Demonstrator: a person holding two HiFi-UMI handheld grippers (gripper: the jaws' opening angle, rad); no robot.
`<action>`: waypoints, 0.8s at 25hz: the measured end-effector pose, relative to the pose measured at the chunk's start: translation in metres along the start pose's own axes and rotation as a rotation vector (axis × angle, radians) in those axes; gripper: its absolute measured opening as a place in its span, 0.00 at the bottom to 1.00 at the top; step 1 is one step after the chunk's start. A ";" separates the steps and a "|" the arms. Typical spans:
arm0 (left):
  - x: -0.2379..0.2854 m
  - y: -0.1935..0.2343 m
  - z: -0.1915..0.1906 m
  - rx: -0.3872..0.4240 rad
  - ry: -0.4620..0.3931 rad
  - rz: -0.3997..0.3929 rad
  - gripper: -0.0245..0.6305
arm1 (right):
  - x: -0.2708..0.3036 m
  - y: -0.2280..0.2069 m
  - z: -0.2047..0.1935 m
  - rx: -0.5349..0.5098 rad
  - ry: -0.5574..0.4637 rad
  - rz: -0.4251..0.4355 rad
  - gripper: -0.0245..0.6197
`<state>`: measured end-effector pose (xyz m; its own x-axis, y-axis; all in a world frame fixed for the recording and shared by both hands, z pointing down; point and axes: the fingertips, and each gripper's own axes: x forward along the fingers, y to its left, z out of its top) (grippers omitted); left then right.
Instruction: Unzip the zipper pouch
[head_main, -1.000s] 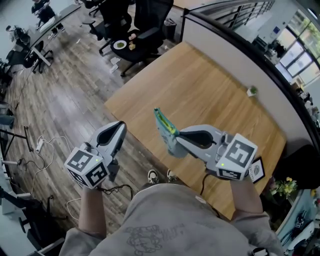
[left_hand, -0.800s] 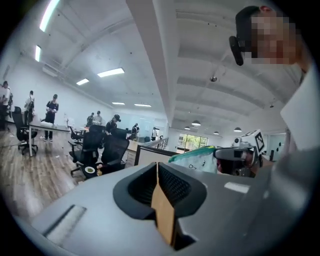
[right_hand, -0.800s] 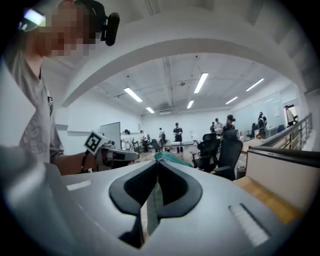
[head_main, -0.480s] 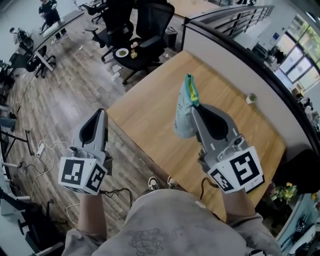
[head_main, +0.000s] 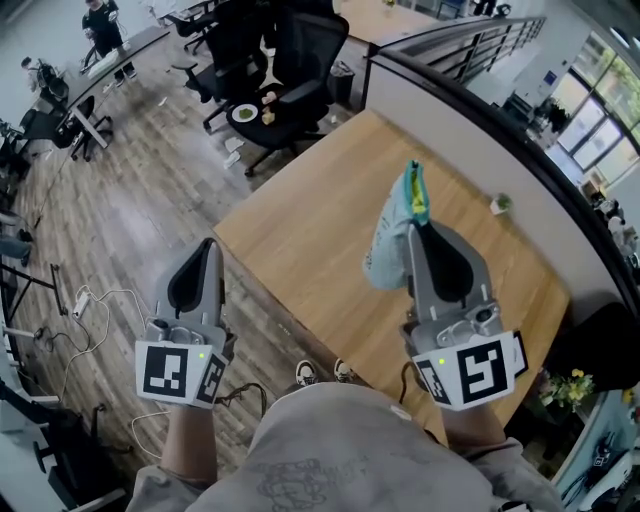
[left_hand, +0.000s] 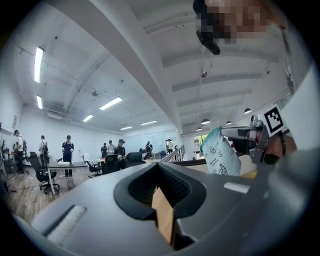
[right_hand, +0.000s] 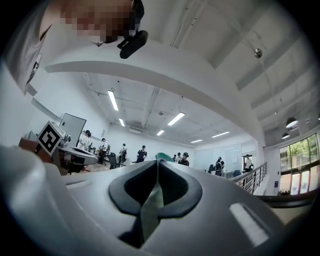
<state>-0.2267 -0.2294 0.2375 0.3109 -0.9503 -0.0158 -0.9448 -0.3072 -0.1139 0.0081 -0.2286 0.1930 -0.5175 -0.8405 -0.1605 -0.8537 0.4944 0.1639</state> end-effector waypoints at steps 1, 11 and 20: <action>-0.001 0.000 -0.004 0.003 0.007 0.001 0.04 | -0.002 0.000 -0.003 0.004 0.005 0.000 0.07; -0.013 -0.011 -0.035 0.021 0.074 0.017 0.04 | -0.015 0.012 -0.050 0.016 0.119 0.041 0.07; -0.018 -0.015 -0.043 0.058 0.109 0.003 0.04 | -0.018 0.029 -0.065 0.034 0.166 0.092 0.07</action>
<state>-0.2227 -0.2095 0.2826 0.2924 -0.9519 0.0912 -0.9370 -0.3042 -0.1717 -0.0031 -0.2137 0.2641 -0.5790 -0.8152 0.0171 -0.8062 0.5755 0.1374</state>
